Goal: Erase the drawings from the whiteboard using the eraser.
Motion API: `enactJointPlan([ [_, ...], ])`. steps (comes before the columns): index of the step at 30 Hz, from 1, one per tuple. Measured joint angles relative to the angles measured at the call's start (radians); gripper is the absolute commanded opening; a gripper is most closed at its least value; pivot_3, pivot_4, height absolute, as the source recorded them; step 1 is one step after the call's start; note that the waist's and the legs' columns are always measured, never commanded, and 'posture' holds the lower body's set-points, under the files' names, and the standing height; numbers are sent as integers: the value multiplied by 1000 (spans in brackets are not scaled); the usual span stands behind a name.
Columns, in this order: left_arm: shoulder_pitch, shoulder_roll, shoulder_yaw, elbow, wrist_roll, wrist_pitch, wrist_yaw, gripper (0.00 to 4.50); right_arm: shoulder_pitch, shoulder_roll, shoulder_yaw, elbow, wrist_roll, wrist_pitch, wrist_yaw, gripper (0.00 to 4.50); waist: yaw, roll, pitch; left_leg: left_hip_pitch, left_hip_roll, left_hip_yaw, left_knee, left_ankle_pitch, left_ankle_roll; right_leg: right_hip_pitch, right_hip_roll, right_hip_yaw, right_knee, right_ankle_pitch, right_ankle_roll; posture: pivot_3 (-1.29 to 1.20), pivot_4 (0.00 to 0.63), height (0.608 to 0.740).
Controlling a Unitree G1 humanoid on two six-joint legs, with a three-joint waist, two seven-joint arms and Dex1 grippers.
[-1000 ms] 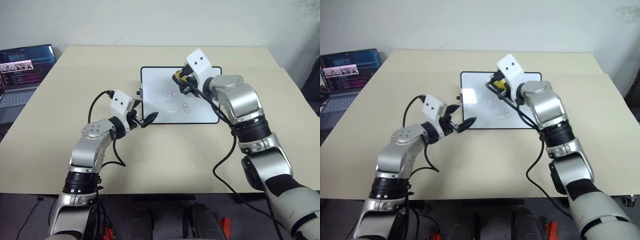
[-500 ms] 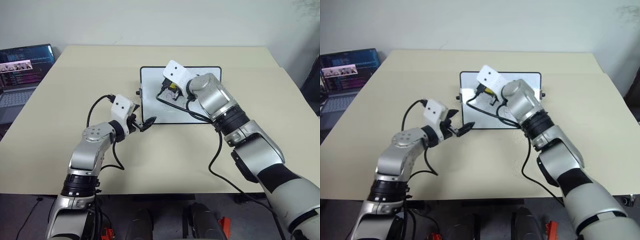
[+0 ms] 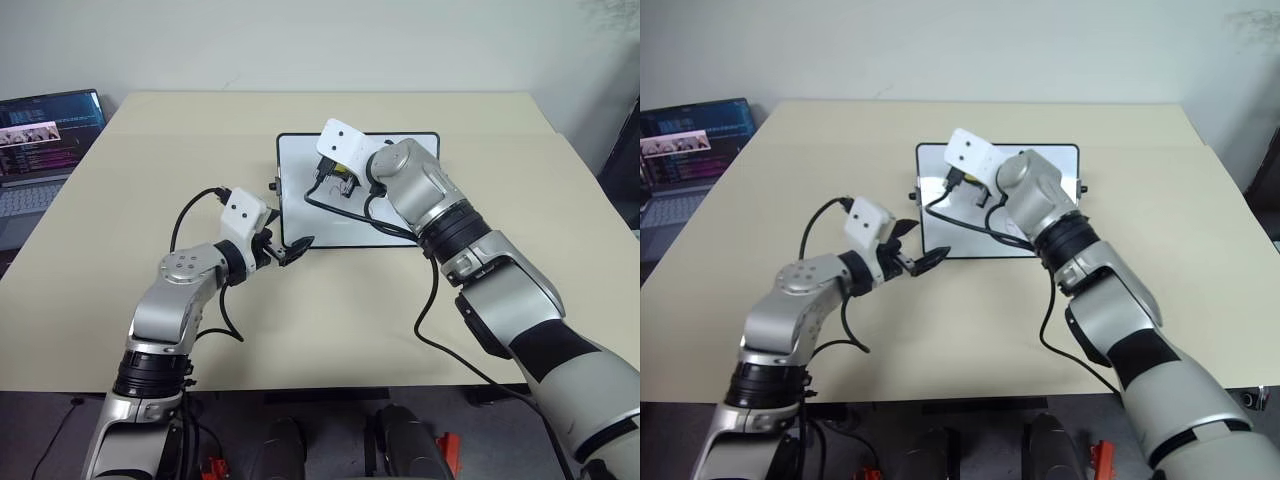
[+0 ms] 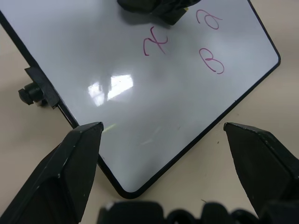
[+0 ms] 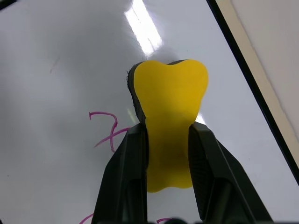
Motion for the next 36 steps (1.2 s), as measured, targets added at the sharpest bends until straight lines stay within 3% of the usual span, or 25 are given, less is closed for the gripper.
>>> enactJointPlan([
  [12, 35, 236, 90, -111, -101, 103, -151, 4500, -1, -64, 111, -50, -114, -101, 126, 857, -1, 0, 0, 0, 0, 0, -1, 0, 0, -1, 0, 0, 0, 0, 0, 0, 150, 740],
  [17, 44, 240, 89, -125, -114, 115, -149, 4500, -24, -64, 191, 39, -209, -227, 114, 857, -1, 0, 0, 0, 0, 0, -1, 0, 0, -1, 0, 0, 0, 0, 0, 0, 150, 740],
  [26, 44, 226, 78, -154, -130, 127, -130, 4500, -83, 44, 278, 289, -351, -377, -4, 856, -16, -4, -2, 4, 1, 0, 0, 0, 0, 2, 1, 0, 1, 1, -1, 0, 150, 740],
  [36, 44, 226, 78, -154, -136, 128, -110, 4500, 3, 12, 338, 211, -436, -467, 124, 854, -20, -12, -8, 13, 1, -1, 0, 3, 3, 12, 2, 0, 1, 2, 3, 0, 150, 740],
])
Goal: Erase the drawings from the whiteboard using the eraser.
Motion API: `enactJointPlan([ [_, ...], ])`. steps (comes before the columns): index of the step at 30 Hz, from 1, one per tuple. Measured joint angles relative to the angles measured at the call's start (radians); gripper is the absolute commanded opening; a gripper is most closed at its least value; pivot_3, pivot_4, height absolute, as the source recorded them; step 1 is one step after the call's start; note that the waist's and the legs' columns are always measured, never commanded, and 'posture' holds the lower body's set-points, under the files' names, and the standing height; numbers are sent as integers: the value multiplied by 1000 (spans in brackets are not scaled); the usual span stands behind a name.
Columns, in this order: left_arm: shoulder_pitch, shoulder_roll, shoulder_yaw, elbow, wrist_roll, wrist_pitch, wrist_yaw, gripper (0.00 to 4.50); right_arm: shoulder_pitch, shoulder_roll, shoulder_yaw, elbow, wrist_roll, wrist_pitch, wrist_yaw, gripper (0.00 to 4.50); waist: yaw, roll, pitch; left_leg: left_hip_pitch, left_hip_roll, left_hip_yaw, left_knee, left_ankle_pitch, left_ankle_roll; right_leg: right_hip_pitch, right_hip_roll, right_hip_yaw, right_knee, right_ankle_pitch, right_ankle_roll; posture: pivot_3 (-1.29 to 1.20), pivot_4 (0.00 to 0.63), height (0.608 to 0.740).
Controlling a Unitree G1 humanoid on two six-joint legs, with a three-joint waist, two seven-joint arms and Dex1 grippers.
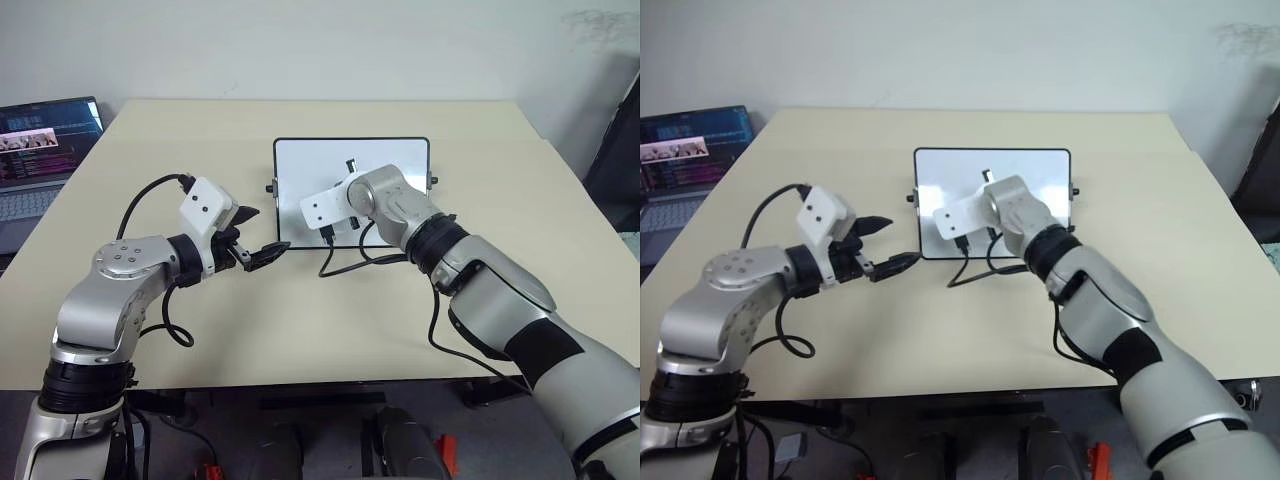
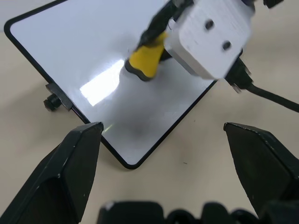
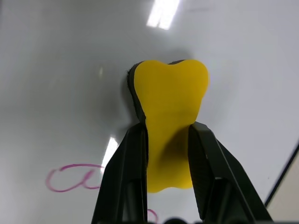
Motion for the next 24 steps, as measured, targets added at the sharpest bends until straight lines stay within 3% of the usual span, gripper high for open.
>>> enactJointPlan([
  [3, 0, 0, 0, 0, 0, -1, 1, 4500, 10, 1, -3, 2, -13, 2, -2, 854, 0, 0, 0, 7, 0, 0, 0, 0, 0, 7, 0, 0, -2, -1, -1, 0, 150, 740],
  [15, -11, 0, -2, 2, 0, -5, -1, 4500, -118, 16, -106, 205, -1, 55, -242, 853, 2, 1, 1, 0, 0, -1, -3, 1, 2, 0, 0, 0, -3, 0, -2, 0, 150, 740],
  [18, -21, 0, -3, 4, 1, -6, -1, 4500, -132, 21, -110, 215, -2, 54, -260, 853, 0, 1, 1, -12, 0, -1, -3, 1, 2, -11, 0, 0, -1, 2, -6, 0, 150, 740],
  [24, -25, 0, -5, 5, 1, -8, -2, 4500, -117, 53, -94, 188, -23, 50, -229, 851, -8, 0, 1, -11, 1, -1, -3, 1, 2, -11, 1, 1, -1, 2, -5, 0, 150, 740],
])
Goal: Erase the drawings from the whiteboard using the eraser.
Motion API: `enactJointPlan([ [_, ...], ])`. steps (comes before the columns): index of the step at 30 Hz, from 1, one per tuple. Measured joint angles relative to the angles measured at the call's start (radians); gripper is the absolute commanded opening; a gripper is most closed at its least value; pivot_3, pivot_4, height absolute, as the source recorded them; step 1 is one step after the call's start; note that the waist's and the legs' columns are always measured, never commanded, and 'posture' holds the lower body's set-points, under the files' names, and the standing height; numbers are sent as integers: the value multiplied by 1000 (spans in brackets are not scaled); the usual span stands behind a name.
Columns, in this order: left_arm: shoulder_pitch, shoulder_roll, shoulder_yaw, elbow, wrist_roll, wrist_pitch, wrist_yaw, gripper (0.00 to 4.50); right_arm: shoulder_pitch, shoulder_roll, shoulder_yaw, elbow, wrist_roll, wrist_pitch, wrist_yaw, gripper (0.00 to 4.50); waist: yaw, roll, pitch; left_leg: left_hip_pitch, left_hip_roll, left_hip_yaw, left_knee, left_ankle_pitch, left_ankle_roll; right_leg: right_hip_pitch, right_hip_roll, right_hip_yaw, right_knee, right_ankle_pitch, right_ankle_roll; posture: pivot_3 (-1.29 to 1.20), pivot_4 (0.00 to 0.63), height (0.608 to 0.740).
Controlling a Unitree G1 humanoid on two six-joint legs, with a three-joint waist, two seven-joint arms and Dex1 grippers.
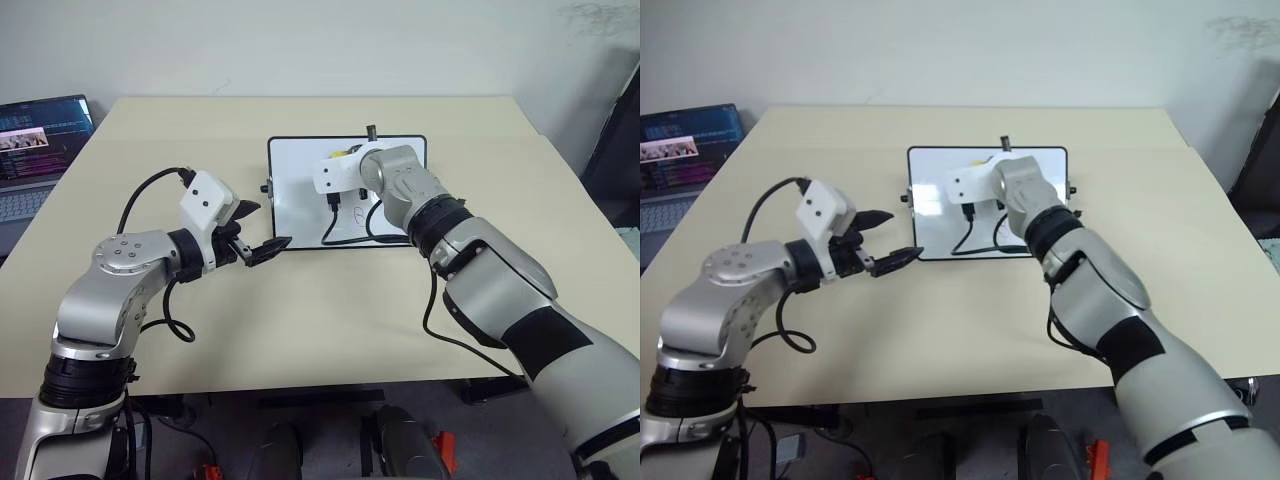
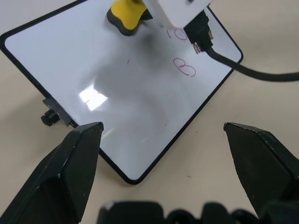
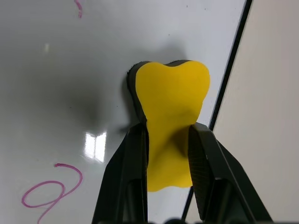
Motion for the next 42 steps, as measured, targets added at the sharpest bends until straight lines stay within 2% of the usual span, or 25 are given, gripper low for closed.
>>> enactJointPlan([
  [12, 4, 0, -2, 0, 0, 0, 0, 4500, 136, 70, 102, -154, -75, -33, 116, 850, 0, -1, -1, 5, 1, 0, 2, 2, 0, 4, 2, 2, 2, 0, 4, 0, 150, 740],
  [22, 5, 0, -2, 0, 0, -1, 1, 4500, 141, 52, 79, -167, -64, -38, 123, 839, 5, -1, -1, 5, 1, 0, 2, 3, -2, 2, 2, 2, 7, -1, 3, 0, 150, 740],
  [25, 4, 0, -2, 0, 0, -6, 1, 4500, 138, 2, 64, -208, -50, -38, 166, 839, 15, -1, 0, 3, 1, -1, 3, 4, -2, 2, 2, 2, 7, -1, 3, 0, 150, 740],
  [30, 5, -2, -3, 1, 1, -21, 2, 4500, 174, -118, -52, -500, 30, 25, 337, 839, 21, -1, 1, -2, 1, -1, 1, 3, -3, -3, 2, 1, 6, -1, 3, 0, 150, 740],
  [34, -1, -2, -5, -2, -4, -21, -7, 4500, 268, -209, -169, -746, 133, 132, 472, 839, 27, -1, 1, -4, 1, -2, 1, 1, -5, -4, 2, 0, 5, -1, -1, 0, 150, 740],
  [42, -80, 21, -24, 7, -2, -31, -70, 4500, 359, -424, -324, -920, 238, 311, 585, 839, 34, -1, 1, -5, 1, -1, 0, 1, -5, -2, 1, -1, -3, -1, -1, 0, 150, 740],
])
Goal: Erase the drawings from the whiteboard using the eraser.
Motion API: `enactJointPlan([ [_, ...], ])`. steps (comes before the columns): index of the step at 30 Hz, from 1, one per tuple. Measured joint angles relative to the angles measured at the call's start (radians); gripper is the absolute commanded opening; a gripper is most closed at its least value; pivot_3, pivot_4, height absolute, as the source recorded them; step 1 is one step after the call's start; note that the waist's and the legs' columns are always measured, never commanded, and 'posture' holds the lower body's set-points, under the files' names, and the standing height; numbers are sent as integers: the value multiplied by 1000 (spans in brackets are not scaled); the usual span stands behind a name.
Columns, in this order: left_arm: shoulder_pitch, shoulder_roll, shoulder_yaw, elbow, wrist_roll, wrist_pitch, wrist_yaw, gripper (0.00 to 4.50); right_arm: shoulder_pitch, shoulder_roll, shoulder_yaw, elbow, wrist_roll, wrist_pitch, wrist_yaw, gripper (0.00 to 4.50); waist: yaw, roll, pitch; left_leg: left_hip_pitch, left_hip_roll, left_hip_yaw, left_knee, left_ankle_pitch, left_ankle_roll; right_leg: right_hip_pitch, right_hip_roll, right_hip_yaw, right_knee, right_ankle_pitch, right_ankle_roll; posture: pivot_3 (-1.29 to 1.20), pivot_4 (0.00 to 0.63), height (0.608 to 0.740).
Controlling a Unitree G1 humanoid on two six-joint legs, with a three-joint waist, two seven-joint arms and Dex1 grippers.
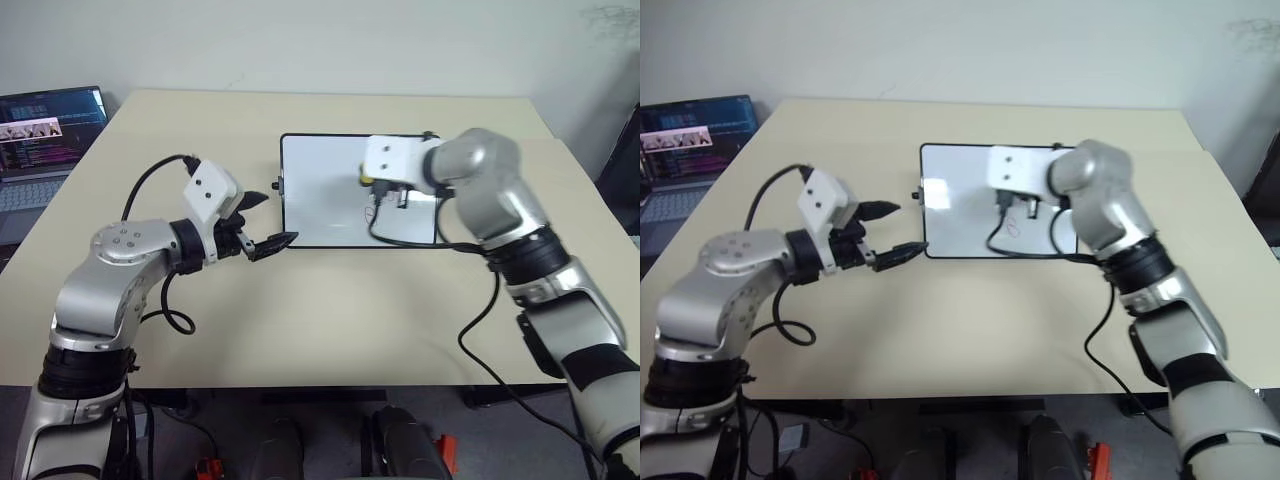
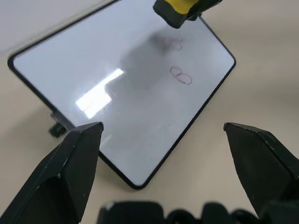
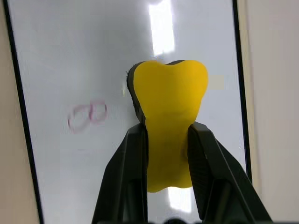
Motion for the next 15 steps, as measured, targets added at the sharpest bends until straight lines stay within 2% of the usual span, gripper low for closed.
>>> enactJointPlan([
  [6, -5, 1, -12, 25, 4, -10, -20, 4500, 109, -112, -39, -83, 42, 96, 47, 839, -7, 1, 1, 0, 0, 1, 0, 0, 0, 0, 0, 2, 0, -1, 1, 0, 150, 740],
  [15, -5, 30, -11, 34, 4, -10, -37, 4500, 116, -148, -107, -124, 118, 201, 32, 839, -3, 2, 1, 0, 0, 2, 0, 0, 0, 0, 0, 1, 0, -1, 2, 0, 150, 740],
])
